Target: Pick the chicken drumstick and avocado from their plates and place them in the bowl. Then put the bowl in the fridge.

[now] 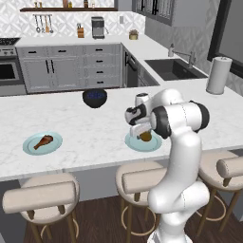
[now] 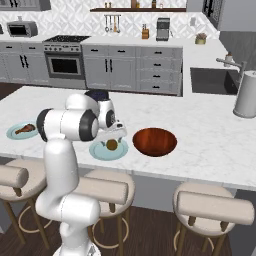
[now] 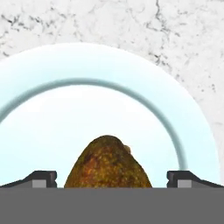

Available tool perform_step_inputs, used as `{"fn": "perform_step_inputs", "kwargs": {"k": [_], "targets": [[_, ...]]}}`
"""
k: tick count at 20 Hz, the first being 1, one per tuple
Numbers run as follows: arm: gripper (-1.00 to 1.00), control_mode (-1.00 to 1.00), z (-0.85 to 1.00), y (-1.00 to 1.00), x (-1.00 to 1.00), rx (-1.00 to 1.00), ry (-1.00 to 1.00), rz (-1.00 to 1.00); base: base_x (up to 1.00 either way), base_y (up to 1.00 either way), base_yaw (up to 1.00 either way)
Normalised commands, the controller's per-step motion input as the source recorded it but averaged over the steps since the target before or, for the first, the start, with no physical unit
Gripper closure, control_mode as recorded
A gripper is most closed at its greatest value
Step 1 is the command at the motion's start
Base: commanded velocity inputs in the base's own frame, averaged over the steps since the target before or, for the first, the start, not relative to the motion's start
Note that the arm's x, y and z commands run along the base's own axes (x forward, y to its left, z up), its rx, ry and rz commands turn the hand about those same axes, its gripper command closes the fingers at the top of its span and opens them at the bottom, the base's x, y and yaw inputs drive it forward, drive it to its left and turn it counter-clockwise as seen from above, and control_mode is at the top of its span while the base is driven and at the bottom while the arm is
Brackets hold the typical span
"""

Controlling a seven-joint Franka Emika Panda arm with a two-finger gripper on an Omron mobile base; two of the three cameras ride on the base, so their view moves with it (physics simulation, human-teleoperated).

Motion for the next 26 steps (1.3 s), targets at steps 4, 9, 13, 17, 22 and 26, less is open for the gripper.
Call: {"fn": "perform_step_inputs", "kwargs": {"k": [4, 9, 13, 17, 22, 26], "targets": [[-1.00, -1.00, -0.32, -0.04, -0.06, -0.04, 0.01, 0.13, 0.00, 0.00, 0.00], [-1.00, -1.00, -0.08, -0.06, -0.30, 0.00, 0.00, 0.09, 0.00, 0.00, 0.00], [-1.00, -1.00, -0.06, -0.15, -0.26, 0.00, 0.00, 0.05, 0.00, 0.00, 0.00], [-1.00, -1.00, 0.00, -0.14, -0.14, 0.00, -0.01, 0.01, 0.00, 0.00, 0.00], [-1.00, -1.00, 0.00, -0.09, -0.11, 0.00, -0.01, 0.00, 0.00, 0.00, 0.00], [-1.00, -1.00, -0.14, -0.01, -0.06, 0.00, 0.00, 0.00, 0.00, 0.00, 0.00]]}}
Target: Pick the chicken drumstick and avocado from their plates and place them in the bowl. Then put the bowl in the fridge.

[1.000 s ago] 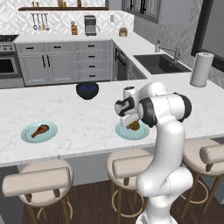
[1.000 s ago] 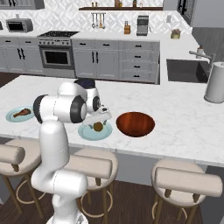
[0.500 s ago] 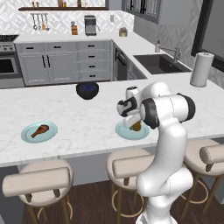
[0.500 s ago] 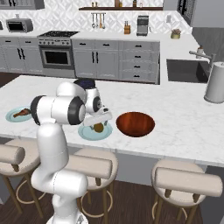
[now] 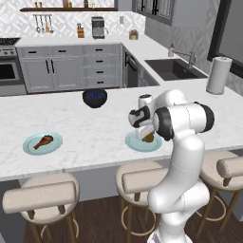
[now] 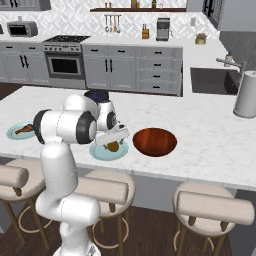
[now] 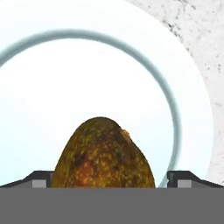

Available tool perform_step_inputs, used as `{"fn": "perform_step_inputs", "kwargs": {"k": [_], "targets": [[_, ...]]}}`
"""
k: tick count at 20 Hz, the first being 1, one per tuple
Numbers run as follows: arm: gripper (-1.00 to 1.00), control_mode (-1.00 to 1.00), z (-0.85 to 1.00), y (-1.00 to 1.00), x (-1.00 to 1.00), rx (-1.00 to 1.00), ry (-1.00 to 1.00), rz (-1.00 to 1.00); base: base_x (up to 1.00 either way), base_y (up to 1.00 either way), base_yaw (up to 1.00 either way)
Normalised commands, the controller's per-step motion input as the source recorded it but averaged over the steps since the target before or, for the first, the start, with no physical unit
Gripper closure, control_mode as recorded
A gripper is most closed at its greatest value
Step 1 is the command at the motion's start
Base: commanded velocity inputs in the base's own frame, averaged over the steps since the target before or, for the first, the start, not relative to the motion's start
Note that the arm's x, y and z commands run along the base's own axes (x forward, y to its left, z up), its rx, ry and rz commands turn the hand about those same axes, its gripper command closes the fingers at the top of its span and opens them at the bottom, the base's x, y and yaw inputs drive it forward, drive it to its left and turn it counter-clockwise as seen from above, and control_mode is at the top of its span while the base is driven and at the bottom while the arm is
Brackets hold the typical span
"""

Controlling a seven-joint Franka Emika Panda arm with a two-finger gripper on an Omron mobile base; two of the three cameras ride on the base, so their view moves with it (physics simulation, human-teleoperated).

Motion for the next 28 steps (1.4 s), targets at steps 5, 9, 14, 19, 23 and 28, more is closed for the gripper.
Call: {"fn": "perform_step_inputs", "kwargs": {"k": [5, 9, 14, 19, 23, 28], "targets": [[-1.00, -1.00, -0.38, 0.02, -0.01, 0.00, 0.00, 0.00, 0.00, 0.00, 0.00], [1.00, -1.00, -0.35, 0.05, -0.09, 0.03, 0.03, 0.00, 0.00, 0.00, 0.00], [1.00, -1.00, 0.11, -0.02, -0.38, 0.03, -0.02, 0.00, 0.00, 0.00, 0.00], [1.00, -1.00, 0.75, -0.01, -0.25, 0.04, -0.05, 0.00, 0.00, 0.00, 0.00], [1.00, -1.00, 0.90, -0.36, -0.32, 0.04, -0.13, -0.02, 0.00, 0.00, 0.00], [1.00, -1.00, 0.69, -0.82, -0.34, 0.02, -0.12, -0.03, 0.00, 0.00, 0.00]]}}
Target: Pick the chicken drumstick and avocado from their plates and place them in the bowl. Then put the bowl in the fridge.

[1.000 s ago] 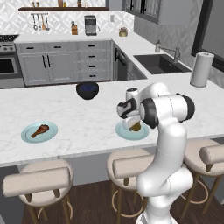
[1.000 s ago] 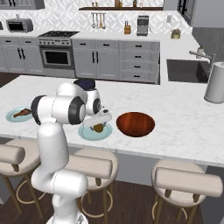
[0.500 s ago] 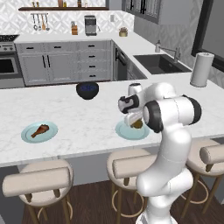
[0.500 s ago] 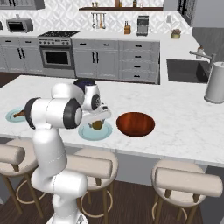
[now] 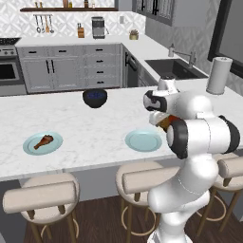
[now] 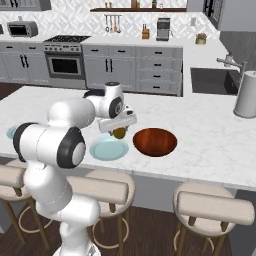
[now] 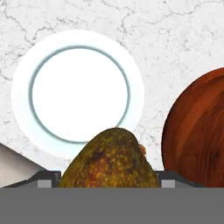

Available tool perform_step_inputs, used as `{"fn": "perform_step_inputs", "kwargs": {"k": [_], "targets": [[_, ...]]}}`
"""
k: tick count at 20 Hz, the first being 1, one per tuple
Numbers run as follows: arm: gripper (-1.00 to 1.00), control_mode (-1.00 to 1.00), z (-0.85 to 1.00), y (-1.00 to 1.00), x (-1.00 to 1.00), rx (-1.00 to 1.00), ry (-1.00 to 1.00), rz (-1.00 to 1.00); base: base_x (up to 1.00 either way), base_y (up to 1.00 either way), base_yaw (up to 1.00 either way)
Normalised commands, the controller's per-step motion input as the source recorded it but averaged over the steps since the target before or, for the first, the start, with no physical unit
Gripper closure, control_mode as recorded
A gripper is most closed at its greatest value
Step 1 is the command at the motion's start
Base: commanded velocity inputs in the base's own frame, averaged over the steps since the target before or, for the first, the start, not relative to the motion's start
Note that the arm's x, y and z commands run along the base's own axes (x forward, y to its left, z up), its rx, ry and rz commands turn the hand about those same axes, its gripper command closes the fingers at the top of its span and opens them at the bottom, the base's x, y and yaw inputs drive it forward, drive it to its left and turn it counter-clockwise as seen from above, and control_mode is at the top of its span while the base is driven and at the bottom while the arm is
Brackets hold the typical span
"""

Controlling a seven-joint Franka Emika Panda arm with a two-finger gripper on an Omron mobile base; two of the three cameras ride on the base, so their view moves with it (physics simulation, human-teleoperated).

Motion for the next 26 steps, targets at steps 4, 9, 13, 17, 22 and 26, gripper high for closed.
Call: {"fn": "perform_step_inputs", "kwargs": {"k": [4, 9, 13, 17, 22, 26], "targets": [[1.00, -1.00, 0.31, -1.00, -0.06, 0.03, -0.03, -0.01, 0.00, 0.00, 0.00], [1.00, -1.00, -0.08, -0.86, 0.11, 0.00, -0.02, -0.06, 0.00, 0.00, 0.00], [1.00, -1.00, -0.19, -0.56, 0.89, 0.04, 0.05, -0.03, 0.00, 0.00, 0.00], [1.00, -1.00, -0.47, -0.17, 0.81, 0.00, 0.07, -0.04, 0.00, 0.00, 0.00], [1.00, -1.00, -0.64, 0.00, 0.19, 0.02, 0.00, -0.01, 0.00, 0.00, 0.00], [1.00, -1.00, -0.55, 0.00, 0.00, 0.00, 0.00, -0.01, 0.00, 0.00, 0.00]]}}
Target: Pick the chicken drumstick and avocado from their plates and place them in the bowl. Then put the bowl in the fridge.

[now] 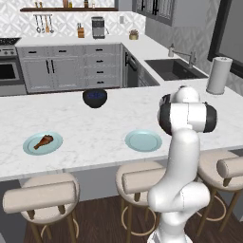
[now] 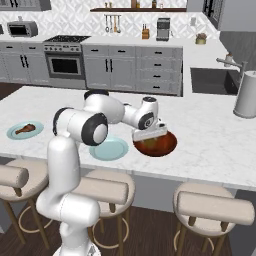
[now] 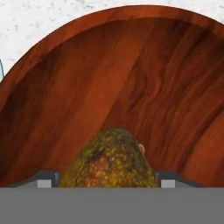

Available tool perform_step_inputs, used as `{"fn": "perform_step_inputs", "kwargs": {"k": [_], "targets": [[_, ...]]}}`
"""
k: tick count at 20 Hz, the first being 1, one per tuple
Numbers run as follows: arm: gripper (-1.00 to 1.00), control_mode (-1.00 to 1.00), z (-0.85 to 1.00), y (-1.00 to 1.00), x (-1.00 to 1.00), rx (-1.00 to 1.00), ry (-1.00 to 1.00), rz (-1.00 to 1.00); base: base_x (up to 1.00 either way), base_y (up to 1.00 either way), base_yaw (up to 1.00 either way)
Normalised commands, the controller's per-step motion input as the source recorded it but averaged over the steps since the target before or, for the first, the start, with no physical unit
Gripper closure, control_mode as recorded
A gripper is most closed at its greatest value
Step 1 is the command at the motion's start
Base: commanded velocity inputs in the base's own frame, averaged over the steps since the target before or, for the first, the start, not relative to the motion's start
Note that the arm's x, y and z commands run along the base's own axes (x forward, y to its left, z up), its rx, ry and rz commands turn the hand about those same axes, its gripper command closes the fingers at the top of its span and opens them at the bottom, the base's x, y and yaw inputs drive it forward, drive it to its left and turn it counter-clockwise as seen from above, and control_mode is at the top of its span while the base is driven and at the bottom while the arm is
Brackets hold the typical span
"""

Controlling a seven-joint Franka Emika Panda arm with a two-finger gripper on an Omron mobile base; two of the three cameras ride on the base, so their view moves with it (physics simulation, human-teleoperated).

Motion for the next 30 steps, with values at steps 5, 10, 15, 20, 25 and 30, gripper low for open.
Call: {"fn": "perform_step_inputs", "kwargs": {"k": [5, 10, 15, 20, 25, 30], "targets": [[-1.00, -1.00, -0.24, -0.01, 0.00, 0.00, -0.02, 0.00, 0.00, 0.00, 0.00], [-1.00, -1.00, -0.07, 0.00, 0.00, 0.00, 0.00, 0.00, 0.00, 0.00, 0.00], [-1.00, -1.00, 0.35, 0.00, 0.00, 0.00, -0.01, 0.00, 0.00, 0.00, 0.00], [-1.00, -1.00, 0.75, 0.23, -0.27, -0.01, -0.13, 0.00, 0.00, 0.00, 0.00], [-1.00, -1.00, 0.64, 0.31, -0.62, -0.03, -0.19, 0.00, 0.00, 0.00, 0.00], [-1.00, -1.00, 0.21, 0.73, -1.00, 0.00, -0.14, -0.09, 0.00, 0.00, 0.00]]}}
